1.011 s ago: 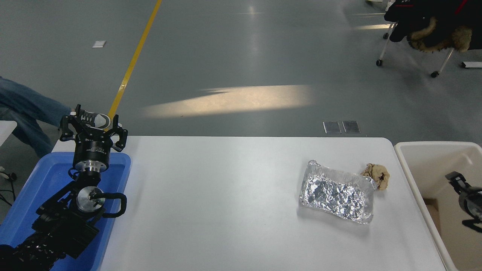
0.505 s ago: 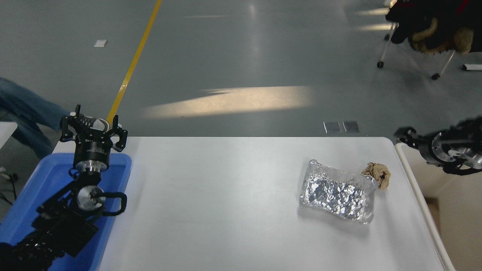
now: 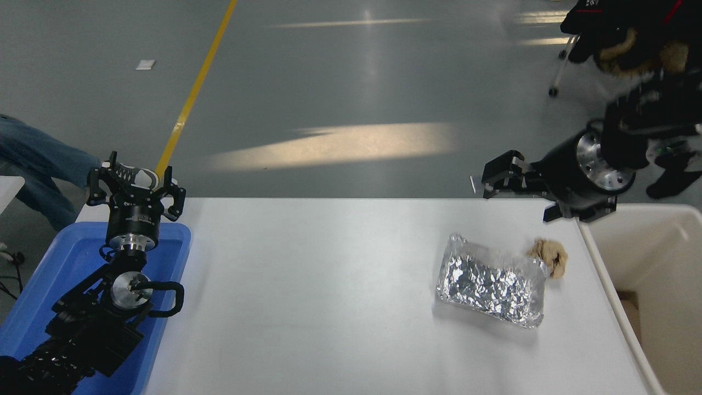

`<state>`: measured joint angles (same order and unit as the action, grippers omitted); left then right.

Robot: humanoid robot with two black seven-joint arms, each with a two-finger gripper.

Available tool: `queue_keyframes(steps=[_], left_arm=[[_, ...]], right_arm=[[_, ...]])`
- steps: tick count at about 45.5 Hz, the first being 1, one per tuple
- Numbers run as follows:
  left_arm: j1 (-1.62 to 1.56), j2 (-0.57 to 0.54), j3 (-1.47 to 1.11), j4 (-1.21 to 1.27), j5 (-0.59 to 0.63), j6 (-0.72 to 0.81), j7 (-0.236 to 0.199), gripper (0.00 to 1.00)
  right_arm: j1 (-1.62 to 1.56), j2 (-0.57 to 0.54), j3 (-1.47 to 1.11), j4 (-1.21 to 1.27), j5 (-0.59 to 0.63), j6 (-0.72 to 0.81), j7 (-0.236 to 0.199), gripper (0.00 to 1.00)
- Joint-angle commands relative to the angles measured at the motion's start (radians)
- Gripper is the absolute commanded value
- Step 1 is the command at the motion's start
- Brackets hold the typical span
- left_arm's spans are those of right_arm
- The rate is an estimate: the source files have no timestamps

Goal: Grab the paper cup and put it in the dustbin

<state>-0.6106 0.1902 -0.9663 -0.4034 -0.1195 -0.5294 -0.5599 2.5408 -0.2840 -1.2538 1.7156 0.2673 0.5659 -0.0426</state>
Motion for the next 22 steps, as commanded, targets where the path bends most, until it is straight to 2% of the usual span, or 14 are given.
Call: queue_keyframes(steps=[1,13,22], left_arm=[[0.000,0.000,0.000,0.000,0.000,0.000,0.000,0.99],[0.000,-0.001,0.000,0.000,0.000,-0.001,0.000,0.99],[0.000,-0.001,0.000,0.000,0.000,0.000,0.000,0.99]], right_arm=[[0.219,0.043,0.027,0.030,0.079,0.220,-0.005,1.00],[0.174,0.138,0.010,0.030,0.187,0.220,-0.008,1.00],[0.181,0.157,0.005,0.024,0.295,0.220,-0.010,1.00]])
